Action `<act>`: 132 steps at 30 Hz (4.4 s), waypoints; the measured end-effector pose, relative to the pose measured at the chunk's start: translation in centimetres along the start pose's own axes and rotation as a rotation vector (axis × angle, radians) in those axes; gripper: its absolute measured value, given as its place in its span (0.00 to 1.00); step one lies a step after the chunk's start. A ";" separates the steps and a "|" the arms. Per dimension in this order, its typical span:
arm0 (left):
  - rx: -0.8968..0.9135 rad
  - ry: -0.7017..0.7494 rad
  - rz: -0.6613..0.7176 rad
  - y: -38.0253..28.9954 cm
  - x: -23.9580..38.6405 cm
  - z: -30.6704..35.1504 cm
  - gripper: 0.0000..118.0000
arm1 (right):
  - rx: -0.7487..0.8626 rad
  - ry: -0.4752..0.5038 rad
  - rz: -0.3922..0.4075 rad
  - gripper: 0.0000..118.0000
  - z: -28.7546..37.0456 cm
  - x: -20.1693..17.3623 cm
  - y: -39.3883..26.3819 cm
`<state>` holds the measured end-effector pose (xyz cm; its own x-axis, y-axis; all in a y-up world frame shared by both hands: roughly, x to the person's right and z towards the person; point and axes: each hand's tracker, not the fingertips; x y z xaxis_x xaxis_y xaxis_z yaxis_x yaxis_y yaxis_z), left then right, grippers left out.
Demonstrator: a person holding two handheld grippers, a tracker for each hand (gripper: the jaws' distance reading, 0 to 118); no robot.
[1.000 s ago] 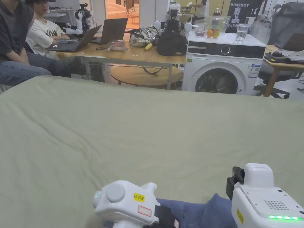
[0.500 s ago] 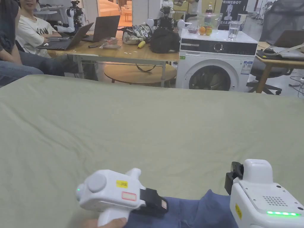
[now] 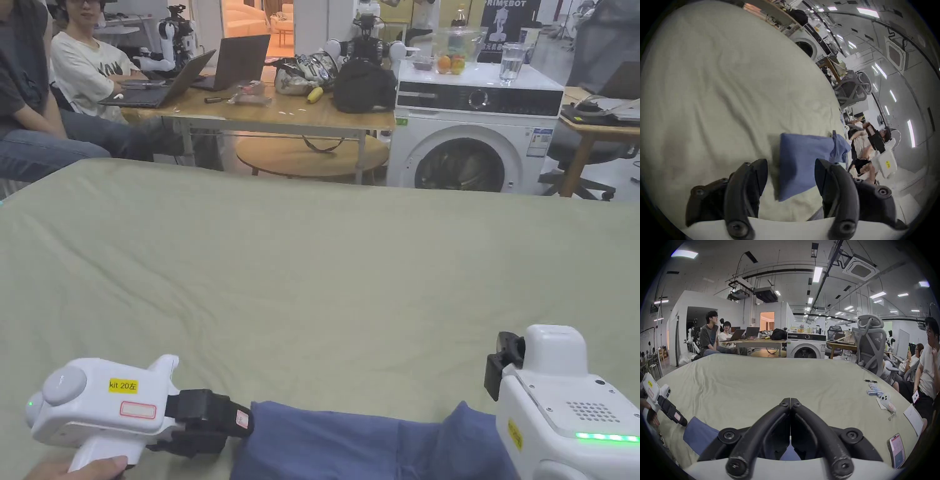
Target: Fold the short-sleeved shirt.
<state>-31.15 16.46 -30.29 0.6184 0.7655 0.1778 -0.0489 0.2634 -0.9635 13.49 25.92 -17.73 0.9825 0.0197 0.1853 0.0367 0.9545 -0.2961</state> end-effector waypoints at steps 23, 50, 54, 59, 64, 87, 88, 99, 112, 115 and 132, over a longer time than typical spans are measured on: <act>0.088 -0.197 0.030 -1.5 0.2 -3.9 0.06 | 0.000 -0.008 -0.013 0.00 0.3 0.4 0.1; 0.106 0.088 -0.072 0.1 16.9 1.4 0.06 | 0.053 0.017 -0.015 0.00 0.8 0.1 1.4; 0.034 0.111 -0.117 0.3 19.8 -3.2 0.06 | 0.059 0.009 -0.004 0.00 1.1 0.5 1.6; -0.079 0.206 -0.156 0.4 21.8 -10.8 0.06 | 0.060 -0.007 -0.008 0.00 1.3 1.5 1.5; -0.154 0.343 -0.242 -0.4 23.3 -17.0 0.06 | 0.052 -0.028 -0.015 0.00 1.8 2.5 1.2; -0.131 0.135 -0.222 -0.8 22.3 -16.3 0.02 | 0.028 -0.045 -0.034 0.00 1.9 4.1 0.7; -0.167 0.112 -0.214 -0.9 21.8 -17.6 0.01 | 0.027 -0.046 -0.034 0.00 1.8 4.1 0.7; -0.221 0.008 -0.138 -3.5 18.3 -24.9 0.00 | 0.014 -0.055 -0.028 0.00 1.8 4.3 0.3; 0.271 0.151 -0.402 -1.6 20.0 -11.9 0.00 | 0.057 -0.052 -0.042 0.00 0.7 2.9 1.2; 0.434 0.256 -0.419 -1.6 18.5 -8.8 0.00 | 0.078 -0.041 -0.042 0.00 0.1 2.1 1.2; 1.047 0.584 -0.640 -4.5 15.7 -1.6 0.00 | 0.252 -0.050 -0.048 0.00 0.4 -1.1 3.2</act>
<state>-19.96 26.40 -23.49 0.9839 0.0525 0.1709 -0.0363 0.9947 -0.0963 12.49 29.09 -18.55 0.9701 -0.0186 0.2419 0.0301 0.9986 -0.0442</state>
